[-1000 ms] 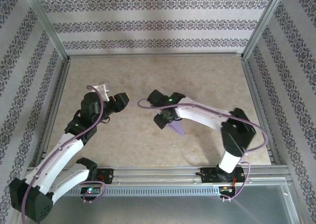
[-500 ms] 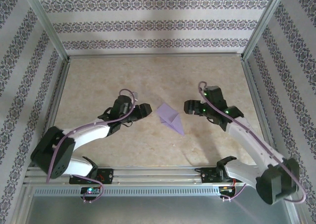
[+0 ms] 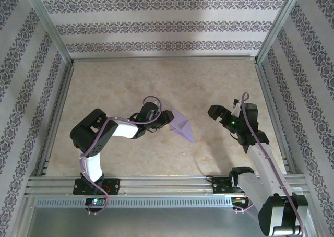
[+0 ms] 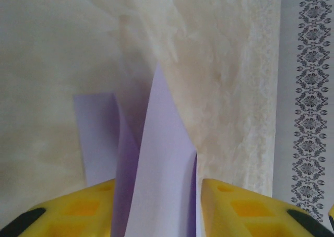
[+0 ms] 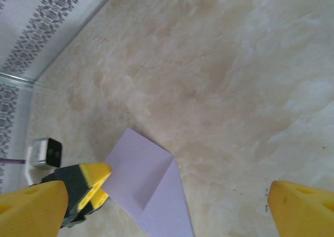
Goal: Fold a paper plane with a square sheet of paper (fold left side to right side)
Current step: Fold the wing for the fifth time at the center of the table.
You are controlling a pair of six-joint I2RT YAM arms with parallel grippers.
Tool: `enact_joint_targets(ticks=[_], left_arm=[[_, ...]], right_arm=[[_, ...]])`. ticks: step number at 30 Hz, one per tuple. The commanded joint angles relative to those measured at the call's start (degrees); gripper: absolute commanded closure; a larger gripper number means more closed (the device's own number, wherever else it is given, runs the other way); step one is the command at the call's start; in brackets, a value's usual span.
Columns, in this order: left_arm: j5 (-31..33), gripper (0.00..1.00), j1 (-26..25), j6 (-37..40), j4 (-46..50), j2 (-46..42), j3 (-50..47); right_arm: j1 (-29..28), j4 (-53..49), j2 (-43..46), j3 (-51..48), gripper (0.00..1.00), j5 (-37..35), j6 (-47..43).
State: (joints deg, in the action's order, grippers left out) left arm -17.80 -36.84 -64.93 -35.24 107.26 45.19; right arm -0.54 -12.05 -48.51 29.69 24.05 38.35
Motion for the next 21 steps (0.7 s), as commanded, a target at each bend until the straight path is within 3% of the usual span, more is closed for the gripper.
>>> enact_joint_targets(ticks=[1, 7, 11, 17, 21], left_arm=[[-0.2, 0.67, -0.7, -1.2, -3.8, 1.6, 2.2], [-0.6, 0.89, 0.2, 3.4, -0.9, -1.9, 1.1], [-6.0, 0.95, 2.3, 8.8, -1.6, -7.4, -1.5], [-16.0, 0.98, 5.8, 14.8, -0.5, -16.6, -6.2], [-21.2, 0.98, 6.6, 19.6, 3.5, -22.6, -7.3]], right_arm=[[1.1, 4.6, 0.4, -1.0, 0.02, 4.8, 3.2], [2.3, 9.5, 0.0, -1.9, 0.04, 9.7, 3.7], [2.6, 15.2, -1.6, -2.3, 0.10, 15.2, 4.3], [2.2, 18.2, -10.5, 1.3, 0.21, 31.3, -0.2], [-3.2, 17.2, -16.5, 3.4, 0.21, 33.4, -5.7]])
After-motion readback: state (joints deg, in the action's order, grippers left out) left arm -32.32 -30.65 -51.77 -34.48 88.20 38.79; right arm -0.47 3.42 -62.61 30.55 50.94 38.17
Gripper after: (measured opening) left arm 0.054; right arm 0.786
